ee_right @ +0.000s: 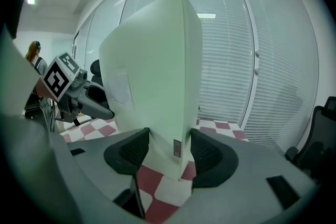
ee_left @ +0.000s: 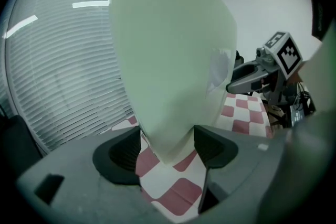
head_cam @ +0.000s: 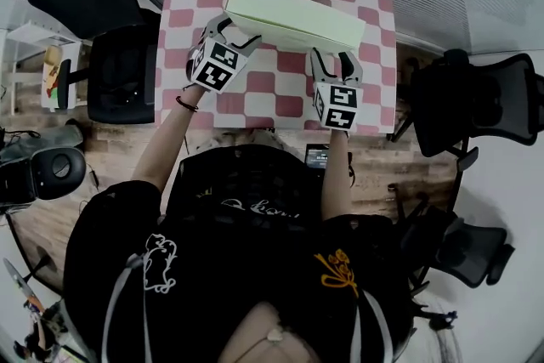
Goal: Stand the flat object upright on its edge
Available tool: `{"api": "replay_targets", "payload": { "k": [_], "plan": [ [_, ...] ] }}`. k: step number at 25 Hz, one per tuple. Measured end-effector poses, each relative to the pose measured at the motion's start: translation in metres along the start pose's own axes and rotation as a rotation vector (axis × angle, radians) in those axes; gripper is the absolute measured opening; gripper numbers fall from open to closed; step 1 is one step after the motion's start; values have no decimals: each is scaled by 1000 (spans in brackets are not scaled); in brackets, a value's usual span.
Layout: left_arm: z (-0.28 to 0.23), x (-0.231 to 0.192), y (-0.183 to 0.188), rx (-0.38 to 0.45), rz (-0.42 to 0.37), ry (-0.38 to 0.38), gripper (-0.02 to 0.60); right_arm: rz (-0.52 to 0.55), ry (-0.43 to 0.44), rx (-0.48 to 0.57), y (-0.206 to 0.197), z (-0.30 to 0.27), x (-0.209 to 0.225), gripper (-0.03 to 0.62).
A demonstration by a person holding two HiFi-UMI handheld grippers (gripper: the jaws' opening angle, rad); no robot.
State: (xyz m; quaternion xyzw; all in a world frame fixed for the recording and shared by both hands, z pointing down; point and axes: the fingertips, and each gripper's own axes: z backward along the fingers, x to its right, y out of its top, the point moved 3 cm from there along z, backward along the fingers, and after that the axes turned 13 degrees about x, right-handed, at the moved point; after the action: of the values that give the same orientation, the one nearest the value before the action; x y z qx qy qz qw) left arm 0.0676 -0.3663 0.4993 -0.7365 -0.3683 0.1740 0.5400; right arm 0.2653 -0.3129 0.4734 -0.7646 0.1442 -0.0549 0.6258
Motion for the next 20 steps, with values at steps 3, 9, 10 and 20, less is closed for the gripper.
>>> {"api": "replay_targets", "payload": {
  "k": [3, 9, 10, 20],
  "plan": [
    [-3, -1, -3, 4, 9, -5, 325, -8, -1, 3, -1, -1, 0, 252],
    [-8, -6, -3, 0, 27, -7, 325, -24, -3, 20, 0, -8, 4, 252],
    [-8, -6, -3, 2, 30, -8, 325, -27, -5, 24, 0, -8, 5, 252],
    [-11, -11, -2, 10, -20, -46, 325, -45, -3, 33, 1, -15, 7, 252]
  ]
}}
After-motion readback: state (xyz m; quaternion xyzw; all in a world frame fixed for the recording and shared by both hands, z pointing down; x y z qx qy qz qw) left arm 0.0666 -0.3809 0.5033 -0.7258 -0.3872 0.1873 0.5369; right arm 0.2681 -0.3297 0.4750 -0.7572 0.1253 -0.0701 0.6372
